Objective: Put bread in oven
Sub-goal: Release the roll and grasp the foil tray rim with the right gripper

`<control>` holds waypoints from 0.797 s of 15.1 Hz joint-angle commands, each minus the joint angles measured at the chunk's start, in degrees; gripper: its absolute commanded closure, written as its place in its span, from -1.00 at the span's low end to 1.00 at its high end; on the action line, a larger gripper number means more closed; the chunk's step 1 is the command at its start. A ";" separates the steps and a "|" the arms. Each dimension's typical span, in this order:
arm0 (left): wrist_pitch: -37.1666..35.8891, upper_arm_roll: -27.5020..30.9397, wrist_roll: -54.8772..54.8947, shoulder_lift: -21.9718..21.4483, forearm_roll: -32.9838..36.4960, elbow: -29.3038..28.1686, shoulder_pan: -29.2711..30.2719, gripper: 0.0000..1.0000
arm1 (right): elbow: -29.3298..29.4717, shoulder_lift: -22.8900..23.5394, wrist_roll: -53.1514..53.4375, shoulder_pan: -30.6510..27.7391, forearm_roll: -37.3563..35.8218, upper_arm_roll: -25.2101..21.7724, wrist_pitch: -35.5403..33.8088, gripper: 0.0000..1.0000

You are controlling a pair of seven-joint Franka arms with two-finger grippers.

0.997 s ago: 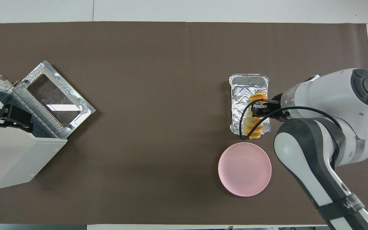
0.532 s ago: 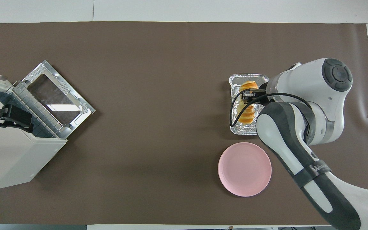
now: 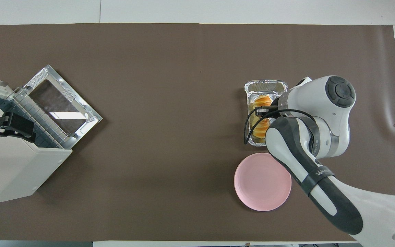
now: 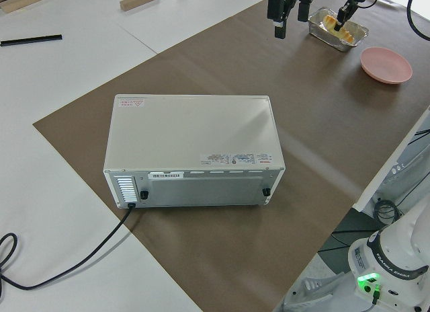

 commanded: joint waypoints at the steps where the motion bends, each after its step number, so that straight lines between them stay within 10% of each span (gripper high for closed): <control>1: 0.85 -0.60 -0.39 -1.85 -0.57 -2.01 0.86 -1.00 | -1.03 -0.69 -2.15 -0.32 0.95 0.13 0.88 0.70; 3: 0.85 -0.60 -0.39 -1.76 -0.57 -2.01 0.86 -1.00 | -0.50 -0.51 -2.15 -0.41 0.95 0.05 0.53 -0.65; 4: 0.85 -0.60 -0.30 -1.85 -0.57 -2.01 0.95 -1.00 | -0.06 -0.51 -2.15 -0.41 0.86 0.05 0.01 -1.00; 12: 0.85 -0.60 -0.39 -1.85 -0.57 -2.01 0.86 -1.00 | 3.90 -0.60 -5.75 -4.27 -1.16 -0.22 -6.77 -1.00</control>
